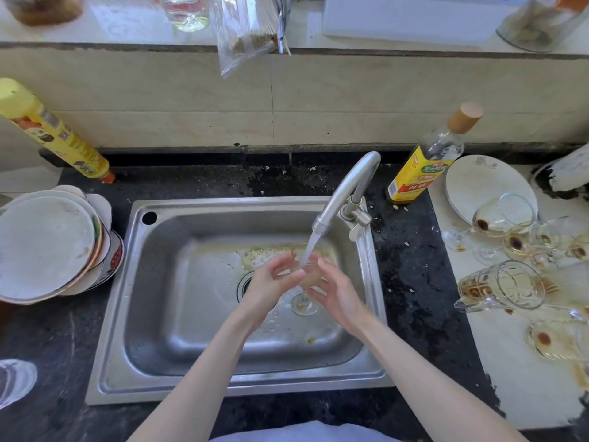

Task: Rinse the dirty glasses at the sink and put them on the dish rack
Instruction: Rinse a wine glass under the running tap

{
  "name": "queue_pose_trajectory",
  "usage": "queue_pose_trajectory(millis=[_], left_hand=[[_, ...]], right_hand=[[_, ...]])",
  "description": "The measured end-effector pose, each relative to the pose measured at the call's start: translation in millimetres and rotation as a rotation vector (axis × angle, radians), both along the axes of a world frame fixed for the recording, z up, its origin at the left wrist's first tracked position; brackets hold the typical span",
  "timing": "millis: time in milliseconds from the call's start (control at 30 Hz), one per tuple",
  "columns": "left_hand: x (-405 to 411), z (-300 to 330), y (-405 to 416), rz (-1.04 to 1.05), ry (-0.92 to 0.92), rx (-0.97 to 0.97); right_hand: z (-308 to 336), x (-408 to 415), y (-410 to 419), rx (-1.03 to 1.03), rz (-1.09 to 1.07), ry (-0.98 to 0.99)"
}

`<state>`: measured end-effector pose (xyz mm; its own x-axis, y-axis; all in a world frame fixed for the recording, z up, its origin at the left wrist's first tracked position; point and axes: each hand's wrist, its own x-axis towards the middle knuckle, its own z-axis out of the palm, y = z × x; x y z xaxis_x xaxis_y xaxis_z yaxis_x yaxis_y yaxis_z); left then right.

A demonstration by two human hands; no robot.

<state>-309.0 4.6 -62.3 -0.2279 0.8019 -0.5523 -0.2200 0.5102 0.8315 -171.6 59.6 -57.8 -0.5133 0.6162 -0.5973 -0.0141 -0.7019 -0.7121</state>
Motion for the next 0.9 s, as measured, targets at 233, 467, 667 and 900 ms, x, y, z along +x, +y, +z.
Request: queue_pose_trajectory(millis=[233,467,667,900], left_hand=[[8,10,-3,-0.002,0.152,0.127],[8,13,-1,-0.075,0.134,0.119],[5,11,-6,0.059,-0.040,0.013],[5,-11,-15,-0.037,-0.185,-0.132]], right_hand=[[1,-5,-4,0.112,0.007,-0.024],[0,-8,-6,0.033,0.067,-0.040],[1,-9,-7,0.056,0.113,-0.062],[7,-9,-3,-0.105,0.229,-0.426]])
